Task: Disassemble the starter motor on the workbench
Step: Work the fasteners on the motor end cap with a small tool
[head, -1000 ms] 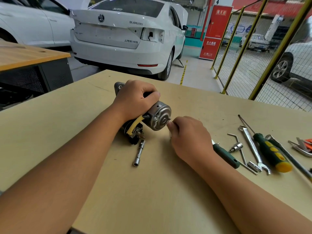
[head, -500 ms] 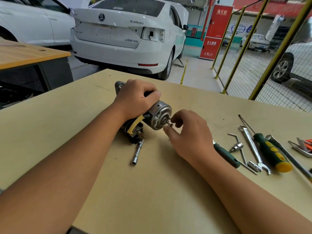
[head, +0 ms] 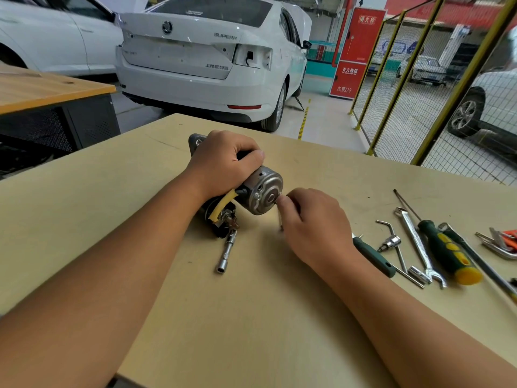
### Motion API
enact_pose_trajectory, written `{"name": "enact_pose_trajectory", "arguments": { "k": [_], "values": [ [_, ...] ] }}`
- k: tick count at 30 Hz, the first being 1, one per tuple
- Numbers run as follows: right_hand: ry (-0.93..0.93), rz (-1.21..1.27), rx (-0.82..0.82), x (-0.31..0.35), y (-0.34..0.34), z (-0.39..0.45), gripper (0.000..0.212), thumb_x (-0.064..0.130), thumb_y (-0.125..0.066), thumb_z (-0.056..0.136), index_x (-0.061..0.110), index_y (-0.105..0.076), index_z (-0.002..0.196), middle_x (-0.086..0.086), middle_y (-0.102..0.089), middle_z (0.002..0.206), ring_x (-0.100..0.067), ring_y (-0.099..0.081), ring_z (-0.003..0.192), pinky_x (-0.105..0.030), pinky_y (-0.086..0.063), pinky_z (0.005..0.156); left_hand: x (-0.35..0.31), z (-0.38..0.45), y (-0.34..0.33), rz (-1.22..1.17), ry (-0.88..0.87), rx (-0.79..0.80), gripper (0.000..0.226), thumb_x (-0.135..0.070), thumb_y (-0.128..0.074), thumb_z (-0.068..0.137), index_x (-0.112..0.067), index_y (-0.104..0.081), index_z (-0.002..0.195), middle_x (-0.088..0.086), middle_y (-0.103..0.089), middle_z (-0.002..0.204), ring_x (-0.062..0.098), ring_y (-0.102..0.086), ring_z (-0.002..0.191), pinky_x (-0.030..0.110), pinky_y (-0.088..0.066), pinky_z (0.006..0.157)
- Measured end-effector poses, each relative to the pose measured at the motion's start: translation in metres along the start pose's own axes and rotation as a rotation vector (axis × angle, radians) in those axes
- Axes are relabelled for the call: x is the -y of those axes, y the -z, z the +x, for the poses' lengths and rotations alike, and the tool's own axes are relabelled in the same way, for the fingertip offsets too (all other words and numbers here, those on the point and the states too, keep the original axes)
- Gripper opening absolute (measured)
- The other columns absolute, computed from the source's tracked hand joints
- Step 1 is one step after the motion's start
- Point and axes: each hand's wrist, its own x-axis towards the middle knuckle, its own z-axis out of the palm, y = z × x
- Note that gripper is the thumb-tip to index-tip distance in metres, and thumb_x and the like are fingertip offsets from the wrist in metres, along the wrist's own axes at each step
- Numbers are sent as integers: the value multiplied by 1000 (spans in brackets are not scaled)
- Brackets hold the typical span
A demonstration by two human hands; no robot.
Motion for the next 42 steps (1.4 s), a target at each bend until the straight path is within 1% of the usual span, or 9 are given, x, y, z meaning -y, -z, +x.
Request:
{"name": "enact_pose_trajectory", "arguments": {
  "k": [2,7,13,18,24,30,35,39,42],
  "values": [
    [7,-81,67,-2,-2,1,40,44,-41,103,23,-56,73,6,-54,76,-17,-52,73,-33,-32,59,-1,0,0,4,-1,-1,28,-35,-58,92,-20,-80,83,-7,-73,72,14,-68,76,43,-58,74],
    [14,23,-3,-3,0,2,14,41,-67,90,29,-61,94,14,-54,86,-9,-50,83,-31,-38,66,-2,-1,1,3,-1,3,28,-34,-58,92,-19,-81,84,-6,-73,73,15,-69,77,44,-58,75],
    [13,-11,83,-9,-2,3,41,44,-43,103,20,-57,73,3,-57,75,-19,-53,73,-33,-33,58,-3,-1,1,-1,10,1,28,-35,-58,92,-20,-81,84,-7,-74,73,16,-69,78,44,-58,76],
    [39,64,-12,-7,-1,4,13,40,-67,91,31,-59,89,14,-57,85,-11,-53,84,-34,-43,71,-3,-1,1,0,5,6,28,-35,-58,92,-19,-81,85,-7,-73,74,15,-69,77,44,-58,75],
    [21,43,112,-10,-4,5,41,45,-41,104,21,-57,75,4,-61,73,-17,-56,72,-39,-47,66,-3,-1,2,5,6,2,29,-36,-58,92,-19,-81,85,-6,-74,74,17,-69,78,44,-58,75],
    [20,155,-10,-11,-4,5,14,41,-70,89,31,-61,87,13,-63,78,-5,-58,77,-30,-49,68,-2,0,2,2,7,3,28,-36,-59,91,-21,-81,83,-7,-74,74,16,-69,78,45,-58,75],
    [2,102,105,-11,-5,5,43,48,-42,103,19,-65,80,3,-64,73,-18,-59,73,-41,-51,71,-1,0,0,-8,9,1,28,-36,-59,91,-21,-80,82,-7,-74,73,16,-69,76,44,-58,74],
    [-2,152,29,-10,-4,6,14,36,-67,93,25,-63,86,9,-64,80,-12,-59,78,-34,-49,69,-1,-1,0,-14,11,2,27,-35,-60,91,-21,-81,82,-8,-73,72,15,-69,76,44,-58,74],
    [-6,188,20,-10,-3,4,16,37,-75,84,30,-62,91,12,-63,81,-6,-59,78,-30,-51,68,-1,-1,1,-11,6,1,27,-35,-60,92,-20,-81,83,-7,-73,72,15,-69,75,44,-58,73]
  ]
}}
